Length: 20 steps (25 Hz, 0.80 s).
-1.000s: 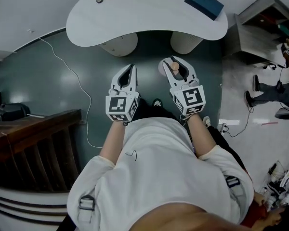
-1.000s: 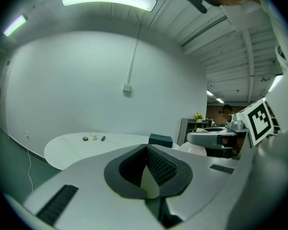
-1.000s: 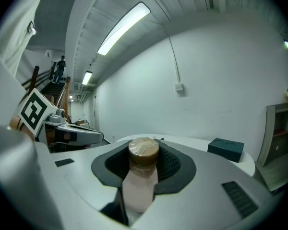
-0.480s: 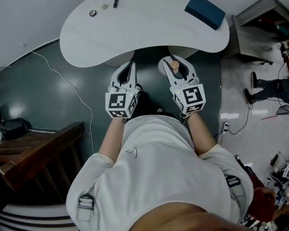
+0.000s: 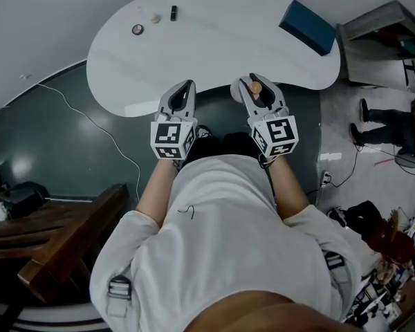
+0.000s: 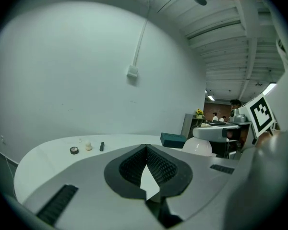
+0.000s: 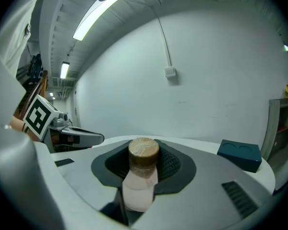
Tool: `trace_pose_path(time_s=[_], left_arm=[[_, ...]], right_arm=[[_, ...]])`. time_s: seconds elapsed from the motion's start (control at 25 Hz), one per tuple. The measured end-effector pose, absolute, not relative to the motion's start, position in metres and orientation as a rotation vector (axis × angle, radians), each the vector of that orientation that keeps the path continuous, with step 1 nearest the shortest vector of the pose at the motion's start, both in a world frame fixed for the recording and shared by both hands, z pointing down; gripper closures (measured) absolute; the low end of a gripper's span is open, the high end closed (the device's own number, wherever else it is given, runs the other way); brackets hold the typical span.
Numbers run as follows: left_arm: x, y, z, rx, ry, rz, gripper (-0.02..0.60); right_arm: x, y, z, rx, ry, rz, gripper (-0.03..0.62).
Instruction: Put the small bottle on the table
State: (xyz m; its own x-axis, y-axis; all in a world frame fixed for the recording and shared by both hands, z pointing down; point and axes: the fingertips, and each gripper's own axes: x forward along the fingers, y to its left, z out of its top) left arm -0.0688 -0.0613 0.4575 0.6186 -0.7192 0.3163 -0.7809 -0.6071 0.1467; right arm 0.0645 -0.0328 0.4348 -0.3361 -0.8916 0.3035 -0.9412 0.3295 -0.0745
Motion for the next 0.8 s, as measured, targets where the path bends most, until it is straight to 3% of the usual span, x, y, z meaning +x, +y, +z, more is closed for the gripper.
trace_pose_path(time_s=[0.8], left_arm=[[-0.087, -0.190, 0.523, 2.309, -1.378, 0.458, 0.569]], right_arm=[[0.038, -0.212, 0.498, 1.285, -2.478, 0.471, 0.480]])
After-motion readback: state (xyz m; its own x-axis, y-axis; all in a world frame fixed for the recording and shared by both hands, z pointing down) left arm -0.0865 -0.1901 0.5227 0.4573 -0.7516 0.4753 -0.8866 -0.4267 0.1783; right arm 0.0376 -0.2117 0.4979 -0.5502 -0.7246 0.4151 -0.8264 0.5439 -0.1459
